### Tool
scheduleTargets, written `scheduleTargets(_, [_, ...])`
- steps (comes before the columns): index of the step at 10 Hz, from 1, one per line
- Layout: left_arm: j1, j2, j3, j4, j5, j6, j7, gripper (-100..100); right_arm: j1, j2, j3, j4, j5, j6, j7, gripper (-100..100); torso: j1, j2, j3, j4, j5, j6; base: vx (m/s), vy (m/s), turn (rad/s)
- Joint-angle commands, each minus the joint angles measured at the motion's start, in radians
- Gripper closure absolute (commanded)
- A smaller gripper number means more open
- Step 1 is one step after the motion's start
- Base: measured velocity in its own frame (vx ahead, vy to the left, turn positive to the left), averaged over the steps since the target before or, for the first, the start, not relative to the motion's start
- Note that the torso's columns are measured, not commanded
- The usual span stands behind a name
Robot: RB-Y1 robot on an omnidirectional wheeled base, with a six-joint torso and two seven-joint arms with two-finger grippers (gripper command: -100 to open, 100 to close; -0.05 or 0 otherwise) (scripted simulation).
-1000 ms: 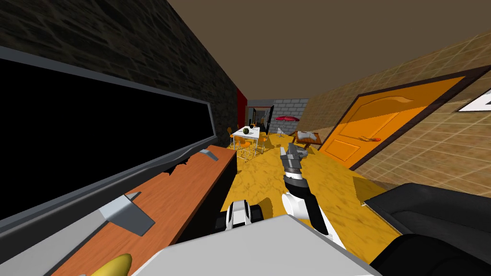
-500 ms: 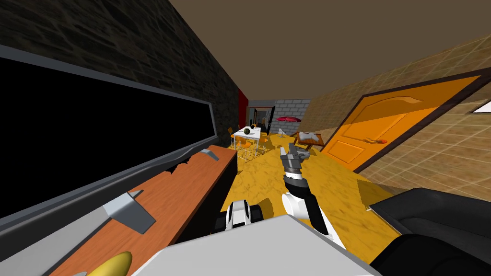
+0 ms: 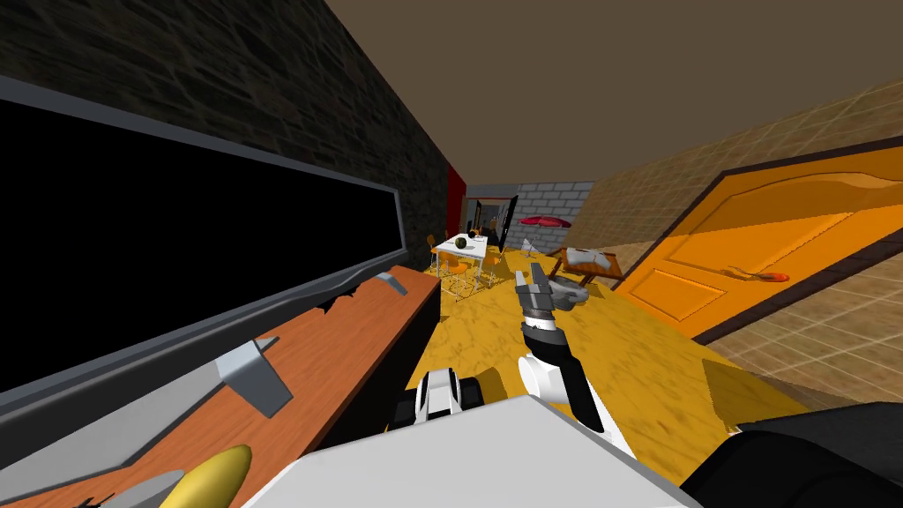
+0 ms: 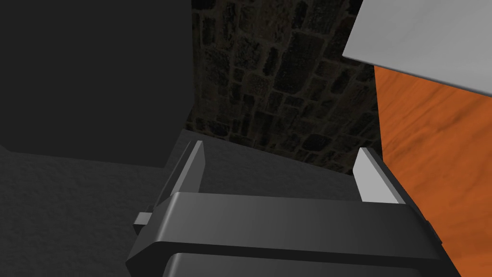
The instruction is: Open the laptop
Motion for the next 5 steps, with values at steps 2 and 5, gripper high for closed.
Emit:
scheduleTargets(2, [-0.057, 0.007, -0.011, 0.04, -0.091, 0.014, 0.066, -100, 0.0, 0.0, 0.0, 0.0, 0.0, 0.0, 0.0, 0, -0.006, 0.003, 0.002, 0.001, 0.0, 0.0, 0.062, -0.067, 0.209])
scheduleTargets(5, [-0.057, 0.007, -0.011, 0.053, -0.126, 0.014, 0.066, -100, 0.0, 0.0, 0.0, 0.0, 0.0, 0.0, 0.0, 0, -0.006, 0.006, 0.004, 0.0, 0.0, 0.003, 0.008, -0.009, 0.028])
